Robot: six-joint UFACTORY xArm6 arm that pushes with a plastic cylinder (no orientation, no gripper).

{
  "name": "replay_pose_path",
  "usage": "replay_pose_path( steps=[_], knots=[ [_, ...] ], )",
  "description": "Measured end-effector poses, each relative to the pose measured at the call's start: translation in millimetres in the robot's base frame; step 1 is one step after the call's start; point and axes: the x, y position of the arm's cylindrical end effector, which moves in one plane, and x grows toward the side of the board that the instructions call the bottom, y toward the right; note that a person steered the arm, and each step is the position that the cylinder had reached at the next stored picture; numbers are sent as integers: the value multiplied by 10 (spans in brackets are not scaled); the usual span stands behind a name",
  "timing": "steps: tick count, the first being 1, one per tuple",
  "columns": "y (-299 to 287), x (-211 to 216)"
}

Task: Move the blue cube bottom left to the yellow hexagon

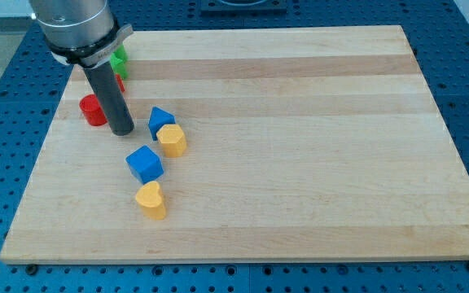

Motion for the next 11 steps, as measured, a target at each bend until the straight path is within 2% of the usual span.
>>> replay_pose_path(
  steps=[2,3,4,5,6,8,9,10,11],
  knots=[
    [397,-222],
    [229,-179],
    [-628,285],
    [-722,820],
    [-539,1016],
    [214,822],
    [224,850],
    [-54,895],
    [-207,651]
  ],
)
